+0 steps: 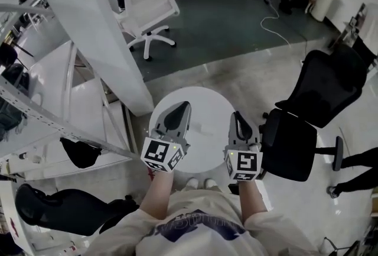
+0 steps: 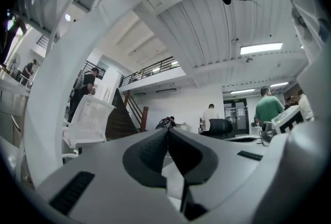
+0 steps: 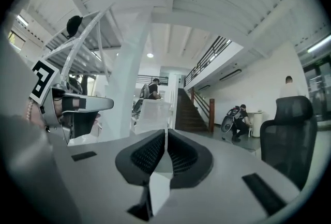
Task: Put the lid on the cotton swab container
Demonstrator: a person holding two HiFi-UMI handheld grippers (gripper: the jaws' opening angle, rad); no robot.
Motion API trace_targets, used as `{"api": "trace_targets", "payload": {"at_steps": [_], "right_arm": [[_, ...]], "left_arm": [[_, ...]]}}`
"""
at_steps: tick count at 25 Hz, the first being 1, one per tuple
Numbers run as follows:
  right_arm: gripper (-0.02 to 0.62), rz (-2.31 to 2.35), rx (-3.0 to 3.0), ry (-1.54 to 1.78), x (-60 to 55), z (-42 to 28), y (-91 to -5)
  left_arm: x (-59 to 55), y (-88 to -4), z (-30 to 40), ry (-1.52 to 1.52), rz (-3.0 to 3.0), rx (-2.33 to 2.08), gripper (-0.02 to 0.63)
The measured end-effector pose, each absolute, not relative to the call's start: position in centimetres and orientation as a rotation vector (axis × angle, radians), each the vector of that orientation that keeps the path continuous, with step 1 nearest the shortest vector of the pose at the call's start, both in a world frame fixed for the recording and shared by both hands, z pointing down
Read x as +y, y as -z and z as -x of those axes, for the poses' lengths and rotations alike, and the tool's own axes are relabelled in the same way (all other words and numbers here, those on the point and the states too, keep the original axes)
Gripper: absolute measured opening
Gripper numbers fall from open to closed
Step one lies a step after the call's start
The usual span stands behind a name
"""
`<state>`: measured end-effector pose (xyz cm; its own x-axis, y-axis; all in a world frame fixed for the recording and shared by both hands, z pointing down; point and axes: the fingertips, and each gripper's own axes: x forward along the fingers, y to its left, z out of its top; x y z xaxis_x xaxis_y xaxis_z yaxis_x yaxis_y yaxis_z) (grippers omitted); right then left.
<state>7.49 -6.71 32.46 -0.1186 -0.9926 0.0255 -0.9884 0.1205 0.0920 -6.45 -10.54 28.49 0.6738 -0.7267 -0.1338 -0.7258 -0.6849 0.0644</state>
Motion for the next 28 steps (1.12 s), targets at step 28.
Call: {"api": "trace_targets", "payload": {"at_steps": [28], "right_arm": [[0.009,-2.172,-2.333,0.463,-5.7,-8.1,-22.4]], "left_arm": [[-8.0,-19.4,6.3,0.464,-3.075,-1.491,-0.002]]}}
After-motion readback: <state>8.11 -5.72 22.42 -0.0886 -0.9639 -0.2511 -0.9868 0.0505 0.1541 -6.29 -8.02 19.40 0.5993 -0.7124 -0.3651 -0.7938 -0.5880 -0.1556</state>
